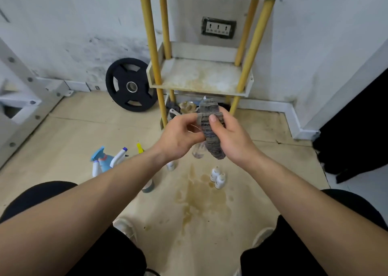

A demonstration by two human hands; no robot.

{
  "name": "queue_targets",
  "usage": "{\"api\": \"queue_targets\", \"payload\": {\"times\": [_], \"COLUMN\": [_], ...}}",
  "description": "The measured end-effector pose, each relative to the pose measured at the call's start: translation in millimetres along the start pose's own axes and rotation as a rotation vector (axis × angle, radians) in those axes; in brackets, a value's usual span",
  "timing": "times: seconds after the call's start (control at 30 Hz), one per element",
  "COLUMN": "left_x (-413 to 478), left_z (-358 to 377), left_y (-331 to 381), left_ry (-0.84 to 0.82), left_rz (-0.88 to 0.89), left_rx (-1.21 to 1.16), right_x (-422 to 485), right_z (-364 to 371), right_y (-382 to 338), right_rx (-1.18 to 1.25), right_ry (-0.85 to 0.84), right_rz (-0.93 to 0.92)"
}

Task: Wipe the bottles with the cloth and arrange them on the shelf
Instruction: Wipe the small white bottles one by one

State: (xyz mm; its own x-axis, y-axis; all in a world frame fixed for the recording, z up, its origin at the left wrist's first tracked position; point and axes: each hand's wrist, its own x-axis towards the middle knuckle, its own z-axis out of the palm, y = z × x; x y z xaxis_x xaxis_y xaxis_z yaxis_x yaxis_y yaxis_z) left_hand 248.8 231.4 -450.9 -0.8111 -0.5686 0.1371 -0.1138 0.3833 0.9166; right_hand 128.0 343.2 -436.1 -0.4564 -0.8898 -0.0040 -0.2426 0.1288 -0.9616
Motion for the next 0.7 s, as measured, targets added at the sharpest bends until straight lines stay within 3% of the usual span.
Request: {"api": "queue_targets", "payload": {"times": [0.1,0.3,0.4,0.6,0.7], "left_x": [1,9,17,26,31], "left_z": [-2,0,-5,-7,-9], "left_y": [-1,-1,7,8,8], "left_ry": [0.05,0.13,0.132,0.098,0.12], "left_rz": [-0.002,0.06,0.092,0.013,-0.047], "left_rx": [0.038,0.197,0.161,-0.066,-0.177], "right_x": [7,27,38,54,58], "right_z": [4,-4,-12,-28,-27], "right_y": [2,7,11,18,19], "right_rx": [0.061,0.504,0.63,0.451,0.564], "right_ry": [0.067,0.041,0.056,0.149,0.2], "right_rz": [-0.035,0.134,0.195,0.154,0.176]}}
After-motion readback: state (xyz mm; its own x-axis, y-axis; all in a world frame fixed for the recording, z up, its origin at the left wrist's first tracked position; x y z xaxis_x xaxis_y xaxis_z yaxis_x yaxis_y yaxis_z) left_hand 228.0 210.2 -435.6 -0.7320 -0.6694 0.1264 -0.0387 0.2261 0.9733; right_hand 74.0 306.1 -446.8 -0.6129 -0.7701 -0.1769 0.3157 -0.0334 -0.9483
